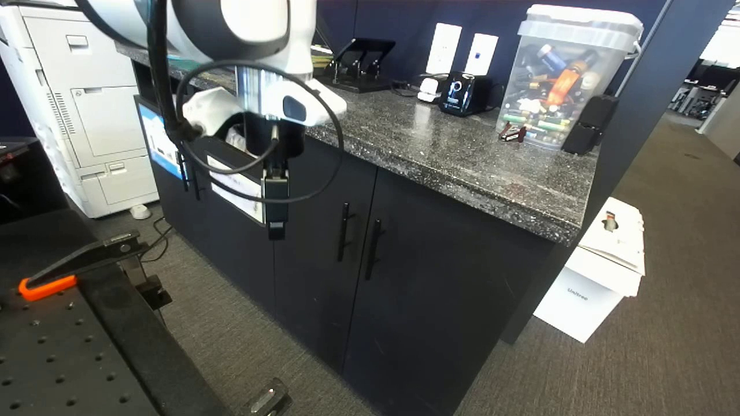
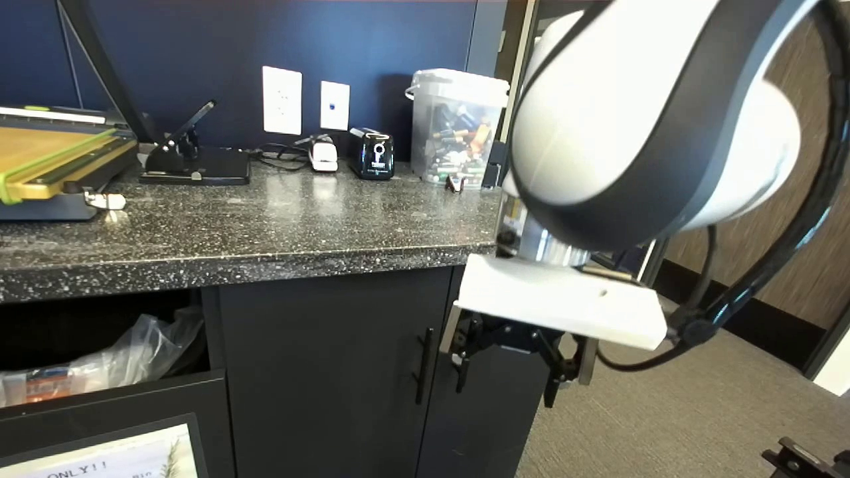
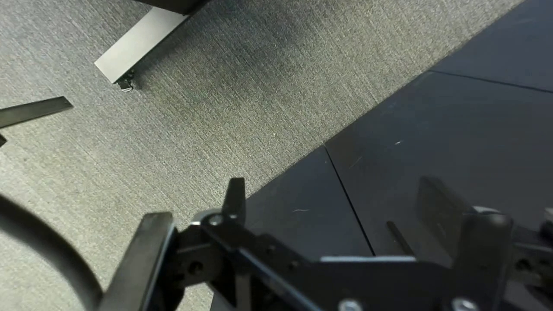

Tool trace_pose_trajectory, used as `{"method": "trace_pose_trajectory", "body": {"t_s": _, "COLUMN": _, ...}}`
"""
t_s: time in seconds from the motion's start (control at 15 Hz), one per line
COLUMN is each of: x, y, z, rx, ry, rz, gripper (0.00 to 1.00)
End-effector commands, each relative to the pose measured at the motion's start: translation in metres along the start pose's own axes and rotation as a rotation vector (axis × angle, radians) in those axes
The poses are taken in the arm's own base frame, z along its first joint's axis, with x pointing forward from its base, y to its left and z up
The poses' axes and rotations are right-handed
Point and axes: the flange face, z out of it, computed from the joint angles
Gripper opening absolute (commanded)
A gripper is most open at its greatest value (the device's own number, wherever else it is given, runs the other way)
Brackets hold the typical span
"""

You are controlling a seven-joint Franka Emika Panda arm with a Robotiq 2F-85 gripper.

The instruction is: Open the left cabinet door.

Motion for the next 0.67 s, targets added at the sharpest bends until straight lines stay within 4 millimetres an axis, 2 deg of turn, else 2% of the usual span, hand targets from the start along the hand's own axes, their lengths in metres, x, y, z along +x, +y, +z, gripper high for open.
{"method": "trace_pose_trajectory", "body": {"t_s": 0.0, "x": 0.004, "y": -0.027, "z": 0.042, "rx": 0.001, "ry": 0.096, "rz": 0.062, "gripper": 1.0}}
{"method": "trace_pose_trajectory", "body": {"t_s": 0.2, "x": 0.007, "y": -0.041, "z": 0.062, "rx": 0.006, "ry": 0.182, "rz": 0.105, "gripper": 1.0}}
{"method": "trace_pose_trajectory", "body": {"t_s": 0.6, "x": 0.046, "y": -0.077, "z": 0.077, "rx": -0.032, "ry": 0.349, "rz": 0.177, "gripper": 1.0}}
